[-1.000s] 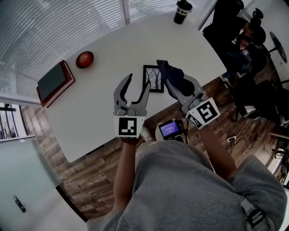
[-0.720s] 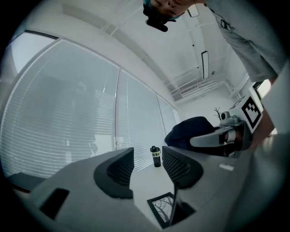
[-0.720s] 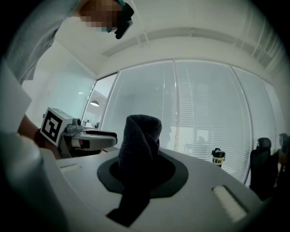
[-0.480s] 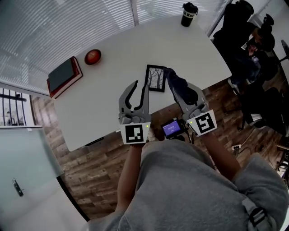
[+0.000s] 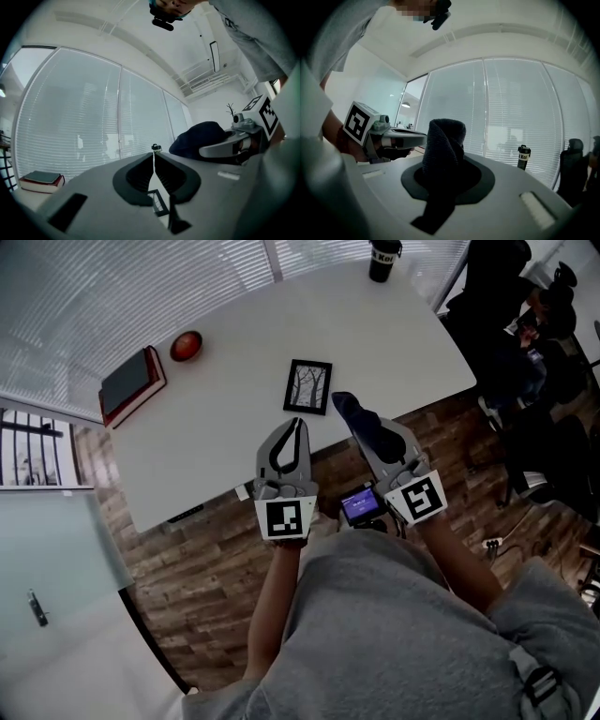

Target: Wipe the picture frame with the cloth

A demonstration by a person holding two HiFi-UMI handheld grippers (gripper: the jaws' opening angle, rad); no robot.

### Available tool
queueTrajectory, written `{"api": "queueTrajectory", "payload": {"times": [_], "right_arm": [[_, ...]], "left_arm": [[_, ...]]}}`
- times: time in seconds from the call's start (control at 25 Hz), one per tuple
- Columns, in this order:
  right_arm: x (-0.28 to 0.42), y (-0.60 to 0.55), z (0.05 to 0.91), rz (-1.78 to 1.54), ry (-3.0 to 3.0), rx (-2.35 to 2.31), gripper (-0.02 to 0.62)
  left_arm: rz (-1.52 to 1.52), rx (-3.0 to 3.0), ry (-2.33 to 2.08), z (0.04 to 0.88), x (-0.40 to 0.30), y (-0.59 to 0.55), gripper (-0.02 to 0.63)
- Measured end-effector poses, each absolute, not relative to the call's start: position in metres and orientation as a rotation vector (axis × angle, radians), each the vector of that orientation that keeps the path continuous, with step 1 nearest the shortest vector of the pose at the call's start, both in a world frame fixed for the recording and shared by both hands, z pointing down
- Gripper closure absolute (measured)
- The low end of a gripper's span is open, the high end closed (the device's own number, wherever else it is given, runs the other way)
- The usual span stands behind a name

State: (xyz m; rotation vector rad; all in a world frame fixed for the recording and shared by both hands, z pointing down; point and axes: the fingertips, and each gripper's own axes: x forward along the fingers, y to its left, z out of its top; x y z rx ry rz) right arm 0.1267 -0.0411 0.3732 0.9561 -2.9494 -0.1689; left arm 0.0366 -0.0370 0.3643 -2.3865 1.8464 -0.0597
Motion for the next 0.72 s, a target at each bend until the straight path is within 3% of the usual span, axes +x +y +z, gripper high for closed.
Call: {"api": "queueTrajectory", "payload": {"times": [0.72], "right_arm": [[0.187, -0.02, 0.401, -0.041, -2.977, 0.886, 0.531]], "left_arm": [[-0.156, -2.423, 1.811, 0.369, 0.098, -0.018, 0.595]]}}
